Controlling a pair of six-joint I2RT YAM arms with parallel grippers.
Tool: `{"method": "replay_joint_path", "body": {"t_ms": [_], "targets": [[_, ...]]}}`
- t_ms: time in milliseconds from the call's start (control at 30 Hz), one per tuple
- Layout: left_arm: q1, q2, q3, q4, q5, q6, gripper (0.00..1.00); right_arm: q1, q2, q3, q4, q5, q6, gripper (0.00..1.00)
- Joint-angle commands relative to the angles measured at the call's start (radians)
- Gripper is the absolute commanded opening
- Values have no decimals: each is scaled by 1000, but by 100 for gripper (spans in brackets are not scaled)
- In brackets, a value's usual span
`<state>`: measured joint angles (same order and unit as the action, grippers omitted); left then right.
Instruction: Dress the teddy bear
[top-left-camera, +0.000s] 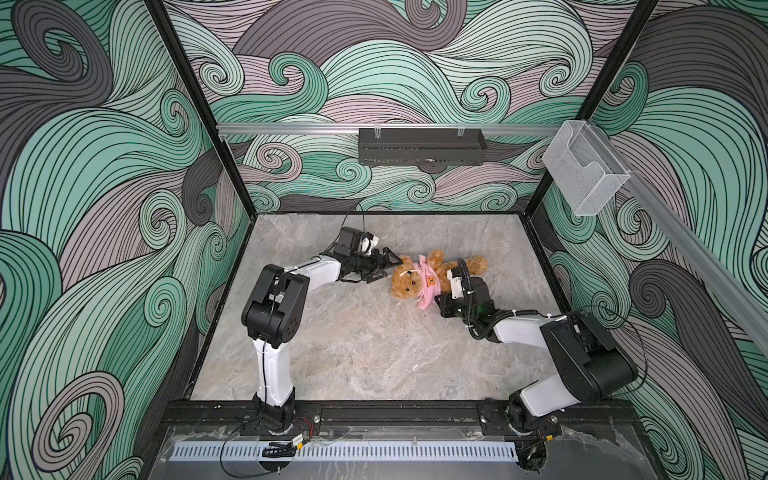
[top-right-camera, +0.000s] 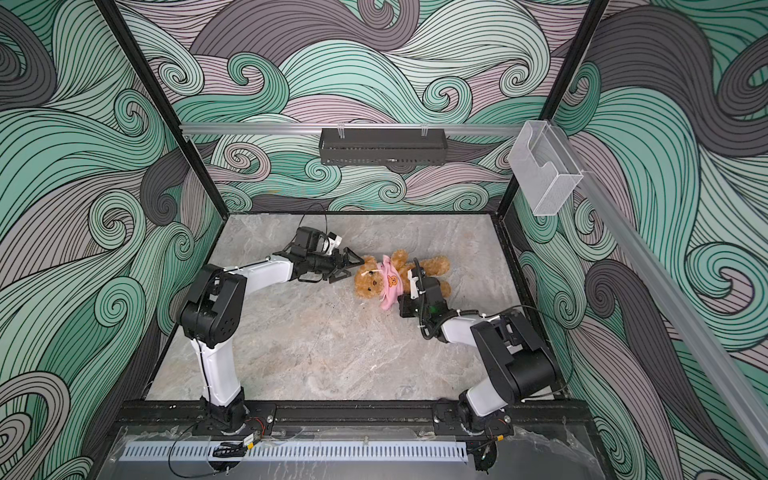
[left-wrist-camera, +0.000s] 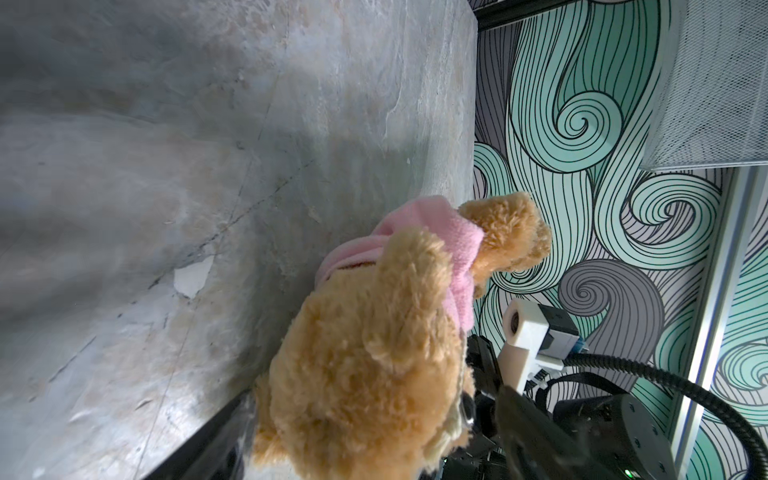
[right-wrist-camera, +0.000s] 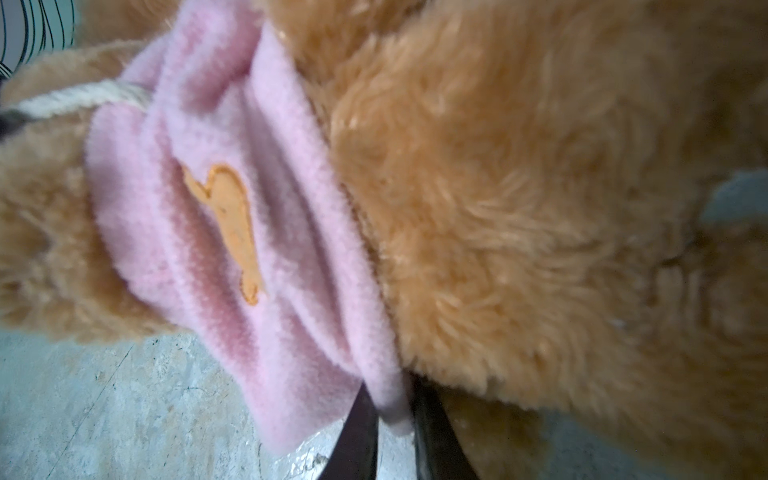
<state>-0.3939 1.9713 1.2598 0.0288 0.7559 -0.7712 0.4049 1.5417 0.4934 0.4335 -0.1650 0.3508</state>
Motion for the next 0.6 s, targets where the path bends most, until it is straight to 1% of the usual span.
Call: {"method": "replay_joint_path", "body": {"t_ms": [0,200,333,400,567], "targets": [[-23,52,33,-17,36,-10,90,-3,21,21,-21,1,-13,18],[-36,103,34,58,58,-83,85,-5,45,18,-3,-10,-9,18],[-52,119,39,58,63,-102,79,-5,58,19,11,-17,-4,18],[-58,127,37,61,66,-111,74,-4,63,19,16,-16,-3,18],[-55,123,21,63,81,-108,54,-8,50,24,-1,-6,-15,19]]}}
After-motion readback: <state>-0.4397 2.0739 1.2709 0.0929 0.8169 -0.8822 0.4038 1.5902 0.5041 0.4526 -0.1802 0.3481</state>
